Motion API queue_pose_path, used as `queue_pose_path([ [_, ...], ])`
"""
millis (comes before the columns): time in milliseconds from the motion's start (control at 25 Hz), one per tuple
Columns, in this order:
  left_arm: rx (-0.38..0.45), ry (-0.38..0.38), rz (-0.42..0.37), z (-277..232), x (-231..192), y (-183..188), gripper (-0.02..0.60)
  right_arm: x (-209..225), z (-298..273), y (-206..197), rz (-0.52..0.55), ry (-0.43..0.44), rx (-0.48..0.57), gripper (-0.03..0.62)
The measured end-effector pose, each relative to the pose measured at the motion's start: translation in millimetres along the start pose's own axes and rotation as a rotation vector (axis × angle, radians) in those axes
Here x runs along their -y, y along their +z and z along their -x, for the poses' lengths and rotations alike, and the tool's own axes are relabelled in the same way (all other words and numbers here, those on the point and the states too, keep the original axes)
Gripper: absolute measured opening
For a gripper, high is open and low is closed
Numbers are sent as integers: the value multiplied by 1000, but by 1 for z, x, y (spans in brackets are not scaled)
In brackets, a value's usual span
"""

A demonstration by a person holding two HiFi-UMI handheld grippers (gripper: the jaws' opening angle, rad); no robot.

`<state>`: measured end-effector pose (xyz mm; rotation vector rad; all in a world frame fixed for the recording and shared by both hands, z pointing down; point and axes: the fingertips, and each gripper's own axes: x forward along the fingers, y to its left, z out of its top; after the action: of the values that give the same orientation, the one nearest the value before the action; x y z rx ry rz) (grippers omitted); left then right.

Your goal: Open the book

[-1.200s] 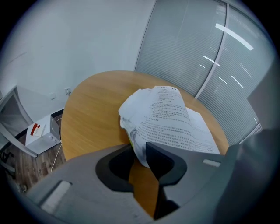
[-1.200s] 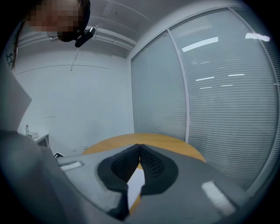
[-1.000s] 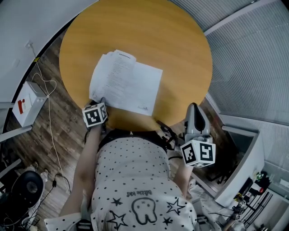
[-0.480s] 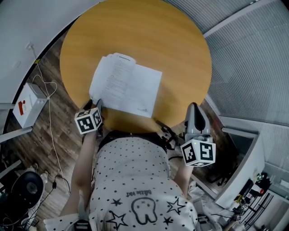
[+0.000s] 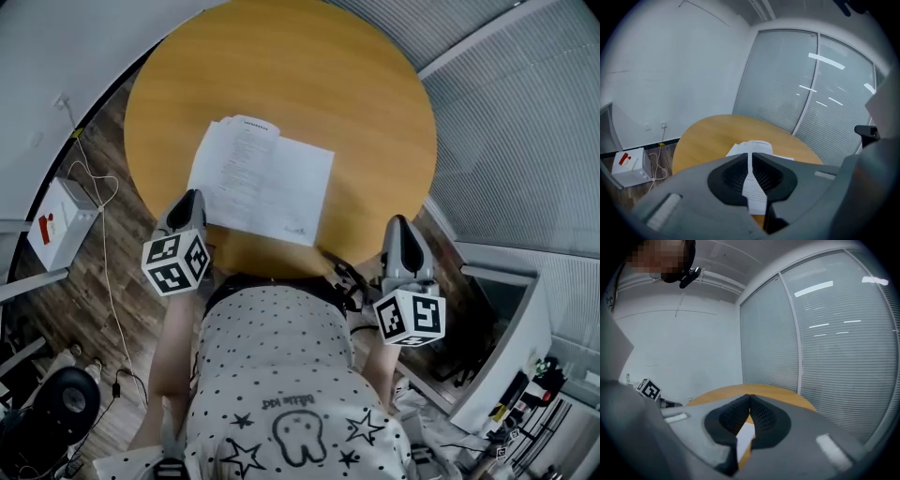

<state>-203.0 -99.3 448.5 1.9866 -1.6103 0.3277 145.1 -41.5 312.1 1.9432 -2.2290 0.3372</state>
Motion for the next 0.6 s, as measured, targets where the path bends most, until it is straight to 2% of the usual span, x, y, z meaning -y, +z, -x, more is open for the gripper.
queue_pose_path([
  [240, 137, -80, -76, 12, 30, 50, 11, -1, 0, 1, 3, 1, 9, 3],
  [480, 283, -130, -289, 33, 64, 87, 11, -2, 6, 1, -2, -3, 15, 3],
  [600, 338, -161, -343, 48, 81, 101, 11, -4, 10, 1, 1, 3, 22, 3],
])
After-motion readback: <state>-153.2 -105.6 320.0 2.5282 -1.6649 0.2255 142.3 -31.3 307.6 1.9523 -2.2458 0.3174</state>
